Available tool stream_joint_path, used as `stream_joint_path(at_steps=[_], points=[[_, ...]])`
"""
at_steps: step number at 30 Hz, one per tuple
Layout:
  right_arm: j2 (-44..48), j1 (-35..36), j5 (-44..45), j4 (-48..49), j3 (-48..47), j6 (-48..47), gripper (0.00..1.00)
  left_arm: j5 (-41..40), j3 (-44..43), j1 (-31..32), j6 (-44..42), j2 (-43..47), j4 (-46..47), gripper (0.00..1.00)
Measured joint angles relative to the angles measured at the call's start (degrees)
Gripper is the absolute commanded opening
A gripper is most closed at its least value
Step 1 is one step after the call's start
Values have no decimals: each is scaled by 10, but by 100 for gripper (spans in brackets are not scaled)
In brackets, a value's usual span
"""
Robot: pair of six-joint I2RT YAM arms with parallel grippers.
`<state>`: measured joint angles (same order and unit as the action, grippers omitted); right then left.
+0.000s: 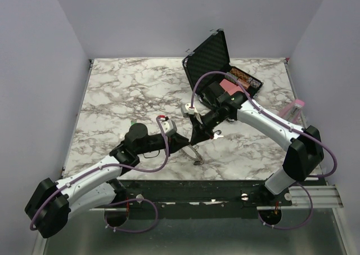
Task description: Put the keys on the keyring
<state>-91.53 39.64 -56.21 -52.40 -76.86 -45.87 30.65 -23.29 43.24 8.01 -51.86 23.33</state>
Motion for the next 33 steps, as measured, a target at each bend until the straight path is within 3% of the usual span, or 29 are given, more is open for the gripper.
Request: stream_joint_path(at_steps=[3,11,15,21,23,26,30,33], points=[[0,0,0,0,0,0,4,14,-16,0,-8,-17,-10,0],[-2,-1,0,-1,0,0,4,26,-24,0,-14,-18,-30,0],[-2,-1,0,-1,0,0,4,25,-24,0,-19,-10,-42,27],[-2,-1,0,-2,0,0,4,20,-24,0,-23,-2,-69,31],[-2,0,0,-2,0,0,5,19,-24,0,-23,0,-73,26],[-2,0,0,-3,0,0,5,18,-25,0,-24,3,-81,10],[-2,-1,0,-4,0,0,5,17,-28,0,-24,2,-88,0],[-2,-1,0,-4,0,-1,5,17,-33,0,-22,-1,-94,0]])
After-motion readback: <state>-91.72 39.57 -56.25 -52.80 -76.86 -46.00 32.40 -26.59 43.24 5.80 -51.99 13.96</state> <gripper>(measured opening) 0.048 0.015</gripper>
